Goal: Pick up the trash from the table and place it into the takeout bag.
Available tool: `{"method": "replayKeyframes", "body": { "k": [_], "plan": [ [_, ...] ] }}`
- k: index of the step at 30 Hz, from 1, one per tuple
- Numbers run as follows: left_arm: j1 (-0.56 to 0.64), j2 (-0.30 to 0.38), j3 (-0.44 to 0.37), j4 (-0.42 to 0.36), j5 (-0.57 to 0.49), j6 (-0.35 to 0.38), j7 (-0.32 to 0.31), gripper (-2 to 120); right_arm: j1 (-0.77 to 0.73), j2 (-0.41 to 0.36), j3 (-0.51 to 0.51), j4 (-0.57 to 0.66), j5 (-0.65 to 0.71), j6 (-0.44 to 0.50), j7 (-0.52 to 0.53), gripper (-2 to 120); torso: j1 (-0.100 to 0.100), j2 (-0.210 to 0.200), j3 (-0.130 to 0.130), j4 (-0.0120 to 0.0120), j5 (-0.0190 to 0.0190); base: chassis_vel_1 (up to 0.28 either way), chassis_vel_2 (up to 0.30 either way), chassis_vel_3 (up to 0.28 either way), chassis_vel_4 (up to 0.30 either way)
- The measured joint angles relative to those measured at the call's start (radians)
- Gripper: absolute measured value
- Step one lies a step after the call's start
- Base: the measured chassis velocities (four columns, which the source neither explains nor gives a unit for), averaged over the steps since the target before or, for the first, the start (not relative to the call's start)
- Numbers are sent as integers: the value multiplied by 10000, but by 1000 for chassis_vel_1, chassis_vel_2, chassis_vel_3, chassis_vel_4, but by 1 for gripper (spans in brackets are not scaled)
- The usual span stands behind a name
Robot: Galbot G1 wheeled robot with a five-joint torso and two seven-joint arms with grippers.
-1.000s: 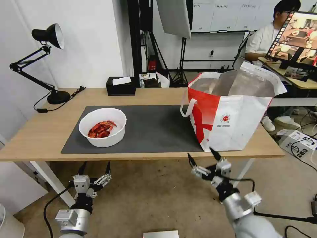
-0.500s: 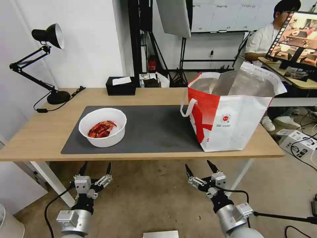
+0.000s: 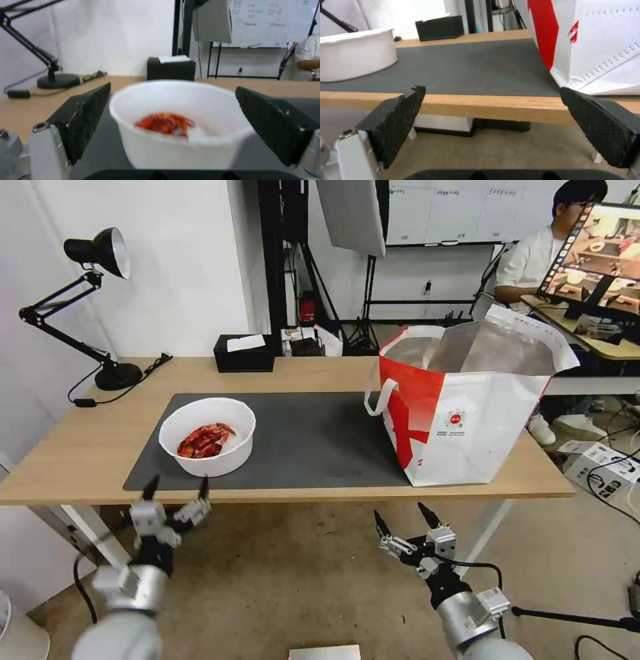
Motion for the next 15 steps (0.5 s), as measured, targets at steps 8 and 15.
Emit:
{"method": "replayKeyframes", "body": {
  "k": [8, 15],
  "plan": [
    [-2045, 2322, 243, 798, -2190, 993, -246, 100, 6, -4, 4, 3, 5, -4, -2, 100, 1, 0, 1, -1, 1, 0, 0, 0, 0],
    [-3694, 3469, 1026, 1373, -4037, 2903, -238, 100, 9, -6, 4, 5, 8, -4, -5, 100, 1, 0, 1, -1, 2, 0, 0, 0, 0]
  ]
}}
